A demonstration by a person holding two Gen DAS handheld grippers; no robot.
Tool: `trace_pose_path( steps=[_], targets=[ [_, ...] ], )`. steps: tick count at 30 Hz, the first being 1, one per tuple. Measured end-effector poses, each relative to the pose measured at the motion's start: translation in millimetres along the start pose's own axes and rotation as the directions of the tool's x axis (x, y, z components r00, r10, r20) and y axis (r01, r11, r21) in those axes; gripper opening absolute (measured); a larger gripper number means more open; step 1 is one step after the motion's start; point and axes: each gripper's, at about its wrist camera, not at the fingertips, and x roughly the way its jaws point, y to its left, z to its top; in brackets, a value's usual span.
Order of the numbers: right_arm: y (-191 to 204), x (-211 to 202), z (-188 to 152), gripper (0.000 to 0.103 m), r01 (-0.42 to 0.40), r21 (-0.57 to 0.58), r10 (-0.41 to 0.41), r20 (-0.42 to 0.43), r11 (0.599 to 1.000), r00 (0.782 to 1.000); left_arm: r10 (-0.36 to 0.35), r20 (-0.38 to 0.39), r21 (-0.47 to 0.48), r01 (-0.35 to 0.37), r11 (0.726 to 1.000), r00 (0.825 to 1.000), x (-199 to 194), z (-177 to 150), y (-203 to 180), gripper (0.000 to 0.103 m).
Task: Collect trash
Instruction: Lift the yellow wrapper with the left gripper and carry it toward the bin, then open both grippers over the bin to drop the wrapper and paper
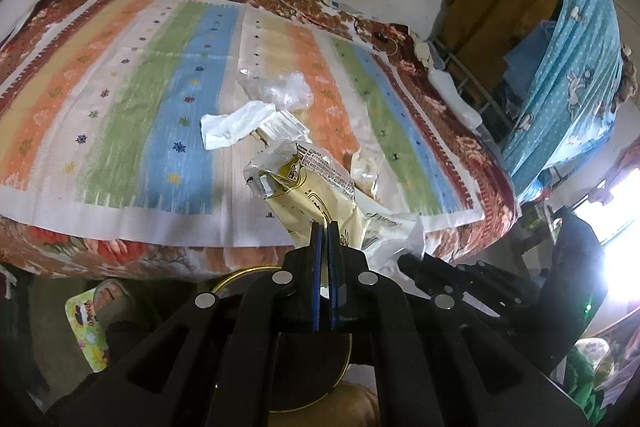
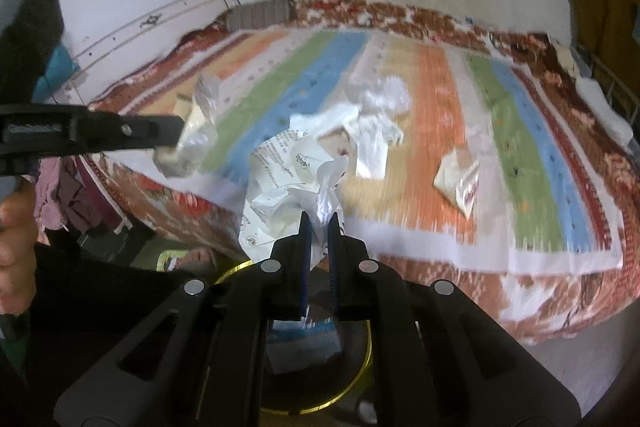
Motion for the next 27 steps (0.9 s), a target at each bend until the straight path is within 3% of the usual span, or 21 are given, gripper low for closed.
trace_pose_path(
  steps=[12, 19, 27],
  targets=[
    [6.7, 14.0, -32.3, 0.007, 0.014, -0.003, -0.014, -0.094, 1.0, 0.995, 0.094, -0.099, 0.03, -0.091, 0.995, 0.991, 22.3, -31.7, -9.4, 0.002],
    [11.7, 28.9, -51.2, 0.007, 0.047, -0.021, -0.049, -0.165, 0.999, 0.985, 0.091, -0.173, -0.052, -0.102, 0.993, 0.981, 38.8, -55.2, 4.8, 0.002],
    [11.0, 49.7, -63.5, 0.007, 0.045, 0.001, -0.043, -0.251, 0.999, 0.967, 0.13, -0.219, -0.074, -0.149, 0.986, 0.967, 54.5, -62.6, 10.7, 0.002]
  ],
)
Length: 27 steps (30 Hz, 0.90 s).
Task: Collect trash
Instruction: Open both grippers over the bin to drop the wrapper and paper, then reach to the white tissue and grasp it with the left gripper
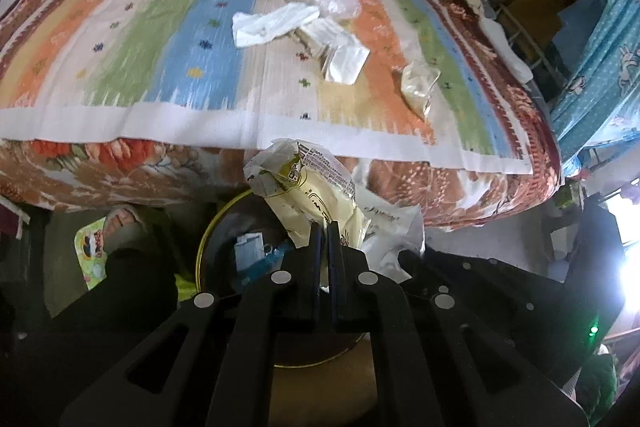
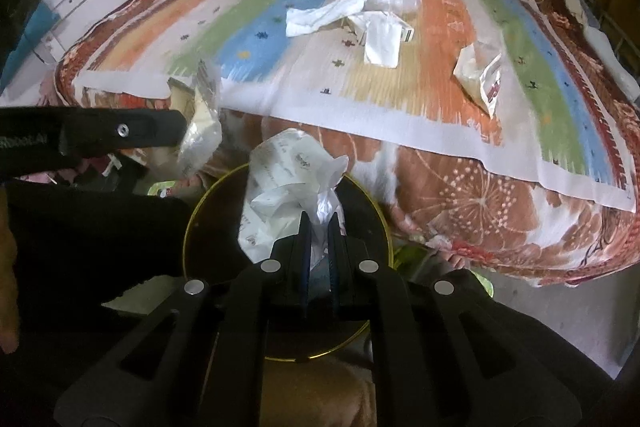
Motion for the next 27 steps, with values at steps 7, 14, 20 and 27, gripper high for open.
trace_pose_path(
  steps=[7, 14, 20, 27],
  targets=[
    [-3.2, 16.7, -4.9, 0.007, 0.017, 0.015, -0.016, -0.065, 1.0, 0.998, 0.009, -0.067, -0.064, -0.014, 0.998, 0.998, 22.4, -1.1, 13.1, 0.002],
    [-11.2, 39.3, -10.8, 0.008, -0.003, 0.08, 0.015, -0.148, 0.997, 0.989, 0.027, -0.122, -0.091, -0.038, 0.995, 0.992, 40.7, -5.2, 17.2, 0.002],
    [-17.7, 58.0, -14.3, 0.011, 0.005, 0.133, 0.022, -0.203, 0.991, 0.979, 0.034, -0.151, -0.109, -0.05, 0.993, 0.988, 52.5, -3.4, 21.1, 0.002],
    [-24.4, 71.4, -11.5, 0.03, 0.009, 0.191, 0.036, -0.229, 0.981, 0.973, 0.031, -0.144, -0.144, -0.052, 0.988, 0.989, 59.3, 5.9, 27.1, 0.045]
  ],
)
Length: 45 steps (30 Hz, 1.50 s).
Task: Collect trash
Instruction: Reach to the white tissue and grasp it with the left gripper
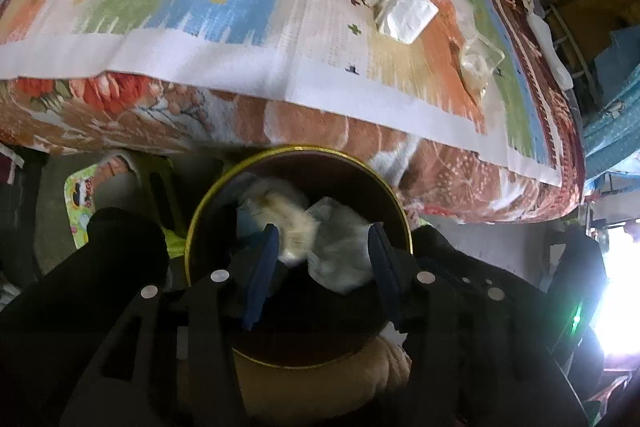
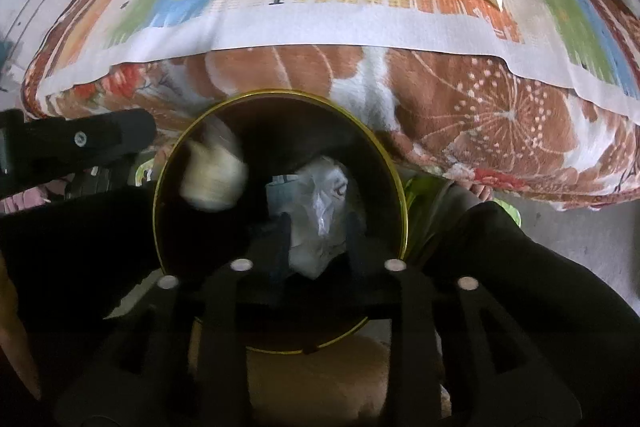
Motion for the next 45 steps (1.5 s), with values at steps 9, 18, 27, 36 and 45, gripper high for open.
trace_pose_path(
  steps=[9, 18, 27, 36, 45],
  targets=[
    [-1.4, -13.4, 9.6, 0.041, -0.021, 0.015, 0.02, 0.042, 1.0, 0.999, 0.036, 0.081, 0.022, -0.038, 0.999, 0.996, -23.9, 25.3, -1.6, 0.046],
    [6.5, -47.0, 34.3, 0.051, -0.03, -0.053, 0.037, 0.143, 0.998, 0.989, 0.094, 0.134, 0.157, -0.115, 0.981, 0.986, -47.2, 56.7, -14.5, 0.058],
    [1.9, -62.8, 70.1, 0.064, 0.003, -0.064, 0.011, 0.207, 0.998, 0.978, 0.159, 0.23, 0.084, -0.182, 0.98, 0.96, -60.9, 108.2, 8.0, 0.07],
    [9.5, -67.9, 107.2, 0.069, 0.023, -0.115, 0.004, 0.226, 0.993, 0.974, 0.233, 0.34, 0.132, -0.291, 0.948, 0.911, -53.9, 140.4, 9.1, 0.081],
    [-3.9, -53.1, 134.5, 0.082, -0.029, -0.078, 0.045, 0.213, 0.997, 0.976, 0.192, 0.377, 0.246, -0.298, 0.922, 0.906, -34.4, 161.9, 6.5, 0.095]
  ],
)
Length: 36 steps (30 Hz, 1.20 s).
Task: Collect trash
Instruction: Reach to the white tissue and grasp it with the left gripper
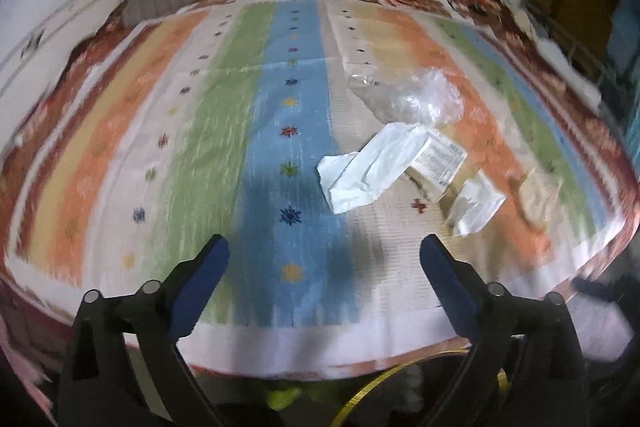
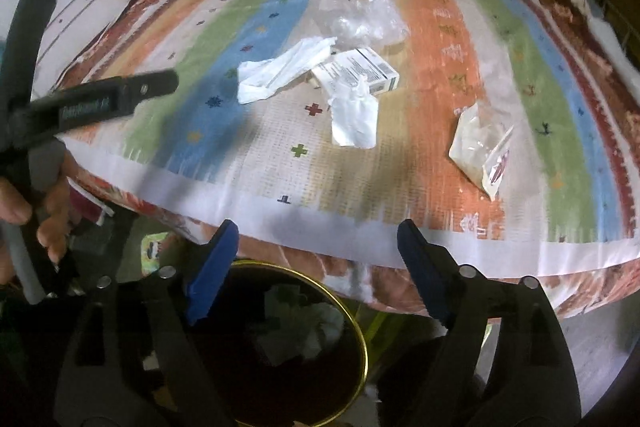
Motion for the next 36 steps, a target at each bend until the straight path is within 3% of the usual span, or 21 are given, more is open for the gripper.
trace_pose_path(
  steps=[4, 12, 15, 18, 21, 27, 33, 36],
  targets=[
    [-14.0, 12.9, 7.2, 0.083, -0.016, 0.051, 0.016, -0.013, 0.999, 1.0, 0.009, -0.048, -0.005, -0.01, 1.0, 0.999, 20.1, 0.5, 7.1, 0.096],
    [-24.8, 31.5, 24.9, 0.084, -0.029, 0.081, 0.029, 0.001, 0.996, 1.0, -0.003, -0.042, 0.03, 0.005, 1.0, 0.999, 38.6, 4.9, 11.8, 0.097],
    [-17.6, 39.4, 32.8, 0.084, 0.02, -0.013, -0.019, 0.05, 1.0, 0.999, -0.063, -0.123, -0.047, 0.058, 0.997, 0.99, 54.5, 7.8, 18.8, 0.097],
    [-12.7, 51.7, 37.6, 0.084, 0.056, -0.088, -0.05, 0.07, 0.995, 0.996, -0.091, -0.14, -0.102, 0.077, 0.992, 0.986, 62.8, 10.0, 25.1, 0.097],
    [-17.1, 61.4, 44.8, 0.084, 0.054, -0.079, -0.048, 0.073, 0.995, 0.996, -0.09, -0.139, -0.109, 0.075, 0.991, 0.986, 70.0, 14.0, 28.6, 0.097],
    [-27.0, 75.8, 58.5, 0.083, 0.033, -0.035, -0.031, 0.071, 0.999, 0.997, -0.167, -0.14, -0.221, 0.133, 0.966, 0.976, 90.8, 26.9, 44.2, 0.097],
    [-27.0, 90.5, 69.6, 0.07, 0.028, -0.052, -0.025, 0.053, 0.998, 0.998, -0.236, -0.117, -0.292, 0.193, 0.937, 0.965, 110.3, 42.5, 49.1, 0.097],
    [-29.3, 96.0, 73.9, 0.051, 0.004, -0.034, -0.002, 0.039, 0.999, 0.999, -0.261, -0.124, -0.312, 0.212, 0.926, 0.957, 122.9, 44.1, 47.3, 0.095]
  ],
)
